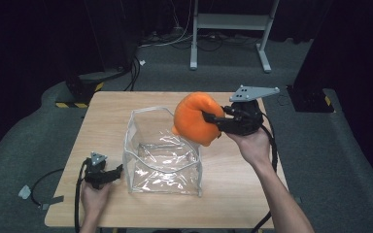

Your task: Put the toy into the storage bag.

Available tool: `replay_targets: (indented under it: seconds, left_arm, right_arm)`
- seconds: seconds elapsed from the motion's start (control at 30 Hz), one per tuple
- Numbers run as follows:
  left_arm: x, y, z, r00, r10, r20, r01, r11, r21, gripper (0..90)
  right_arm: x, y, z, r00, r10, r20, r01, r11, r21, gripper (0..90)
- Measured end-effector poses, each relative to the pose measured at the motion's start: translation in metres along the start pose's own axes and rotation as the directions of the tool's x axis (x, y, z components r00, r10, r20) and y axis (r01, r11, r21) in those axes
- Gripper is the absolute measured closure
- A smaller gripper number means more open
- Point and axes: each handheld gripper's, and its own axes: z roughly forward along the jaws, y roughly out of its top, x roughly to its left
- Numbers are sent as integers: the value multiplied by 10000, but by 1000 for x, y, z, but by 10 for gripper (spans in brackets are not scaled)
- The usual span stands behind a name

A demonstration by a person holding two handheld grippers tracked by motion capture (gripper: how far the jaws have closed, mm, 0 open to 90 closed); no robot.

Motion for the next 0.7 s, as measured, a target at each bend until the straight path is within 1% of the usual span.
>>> replay_targets:
  seconds: [0.07, 0.13, 0.17, 0.23, 0.3, 0.33, 0.37, 0.43, 0.47, 0.57, 0.63, 0.7]
  left_arm:
    - [0, 0, 0, 10000, 45, 5, -45, 10000, 47, 221]
    - [0, 0, 0, 10000, -13, 0, 13, 10000, -12, 221]
    - [0, 0, 0, 10000, 58, 4, -58, 10000, 56, 221]
    - [0, 0, 0, 10000, 2, -1, -2, 10000, 2, 222]
    - [1, 0, -1, 10000, 80, 4, -80, 9999, 79, 221]
    - [1, 0, -1, 10000, 80, 4, -80, 9999, 79, 221]
    - [0, 0, 0, 10000, -8, -1, 8, 10000, -5, 221]
    - [1, 0, -1, 10000, 87, 7, -87, 9999, 84, 221]
    - [0, 0, 0, 10000, 30, 1, -30, 10000, 39, 221]
    - [1, 0, -1, 10000, 65, 2, -65, 10000, 69, 221]
    - [0, 0, 0, 10000, 60, 4, -60, 10000, 64, 221]
    - [0, 0, 0, 10000, 42, 6, -42, 10000, 48, 221]
  right_arm:
    - [5, 4, 3, 9998, -126, -138, 126, 9999, -14, 636]
    - [9, 7, 6, 9995, -190, -258, 190, 9998, 0, 636]
    - [11, 8, 7, 9992, -260, -315, 260, 9997, -2, 636]
    - [13, 10, 8, 9990, -257, -375, 257, 9997, -1, 636]
    - [18, 14, 13, 9977, -407, -547, 408, 9992, 10, 636]
    - [18, 14, 13, 9977, -407, -547, 408, 9992, 10, 636]
    - [21, 17, 16, 9964, -453, -711, 453, 9990, -14, 636]
    - [23, 18, 17, 9962, -436, -757, 436, 9990, -23, 636]
    - [25, 19, 19, 9954, -458, -843, 456, 9989, -41, 636]
    - [31, 22, 26, 9927, -539, -1077, 539, 9985, -31, 636]
    - [32, 23, 27, 9921, -559, -1124, 560, 9984, -24, 636]
    - [36, 24, 32, 9900, -605, -1272, 611, 9981, 15, 636]
